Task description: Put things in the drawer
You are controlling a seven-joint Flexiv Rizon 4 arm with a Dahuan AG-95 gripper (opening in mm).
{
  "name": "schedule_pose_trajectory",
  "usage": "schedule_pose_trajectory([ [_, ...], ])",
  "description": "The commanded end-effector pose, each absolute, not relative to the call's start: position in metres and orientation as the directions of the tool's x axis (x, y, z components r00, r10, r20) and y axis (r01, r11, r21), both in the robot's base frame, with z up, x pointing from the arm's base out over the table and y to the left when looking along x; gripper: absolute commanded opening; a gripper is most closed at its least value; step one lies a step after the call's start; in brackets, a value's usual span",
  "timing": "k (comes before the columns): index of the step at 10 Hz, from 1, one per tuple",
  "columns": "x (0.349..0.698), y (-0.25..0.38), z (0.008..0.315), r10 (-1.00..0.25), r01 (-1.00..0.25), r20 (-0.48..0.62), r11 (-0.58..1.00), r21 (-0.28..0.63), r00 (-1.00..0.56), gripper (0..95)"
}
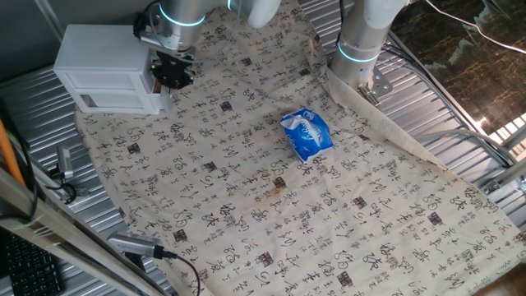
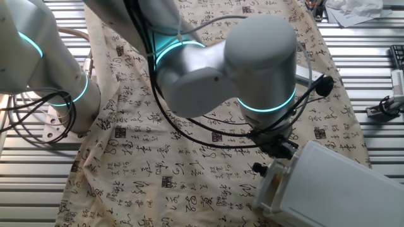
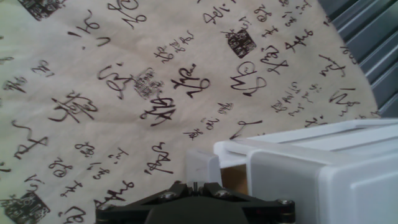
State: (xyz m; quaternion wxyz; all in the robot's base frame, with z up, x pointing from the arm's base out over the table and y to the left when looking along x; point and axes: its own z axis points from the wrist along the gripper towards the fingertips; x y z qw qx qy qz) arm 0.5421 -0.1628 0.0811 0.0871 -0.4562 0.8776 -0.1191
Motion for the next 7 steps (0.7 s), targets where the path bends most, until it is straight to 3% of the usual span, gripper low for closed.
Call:
schedule_pose_trajectory([
  [1,0.543,-0.165,0.083,-0.828,-0.782,-0.037,0.543,-0.307,-0.560,0.0],
  [7,0.555,-0.174,0.084,-0.843,-0.783,-0.048,0.517,-0.345,-0.535,0.0],
])
